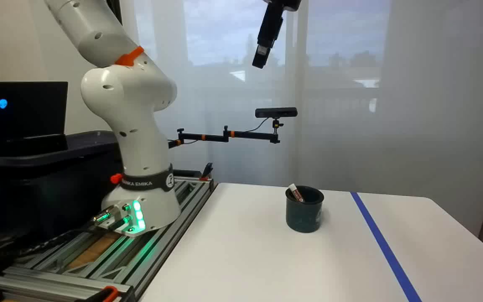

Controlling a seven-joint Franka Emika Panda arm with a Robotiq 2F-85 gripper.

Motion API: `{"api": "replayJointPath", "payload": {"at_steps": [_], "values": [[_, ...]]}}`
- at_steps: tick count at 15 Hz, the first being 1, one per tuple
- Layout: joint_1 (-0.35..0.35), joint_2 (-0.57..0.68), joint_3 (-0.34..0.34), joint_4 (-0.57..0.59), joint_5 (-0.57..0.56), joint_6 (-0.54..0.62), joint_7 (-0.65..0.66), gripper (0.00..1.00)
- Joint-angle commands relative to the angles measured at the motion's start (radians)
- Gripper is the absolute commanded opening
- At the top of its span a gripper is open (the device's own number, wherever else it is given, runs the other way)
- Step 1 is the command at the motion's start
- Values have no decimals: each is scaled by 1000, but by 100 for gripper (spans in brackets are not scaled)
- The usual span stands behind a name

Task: Remove the marker from the mug cup

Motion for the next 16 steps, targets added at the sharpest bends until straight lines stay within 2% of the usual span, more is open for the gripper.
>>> {"api": "replayJointPath", "payload": {"at_steps": [1,7,11,16], "values": [[-7,1,5,2,2,-1,-3,100],[-7,0,5,3,2,-1,-3,100],[-49,124,-15,14,36,104,84,100],[-54,319,-33,45,161,218,101,100]]}}
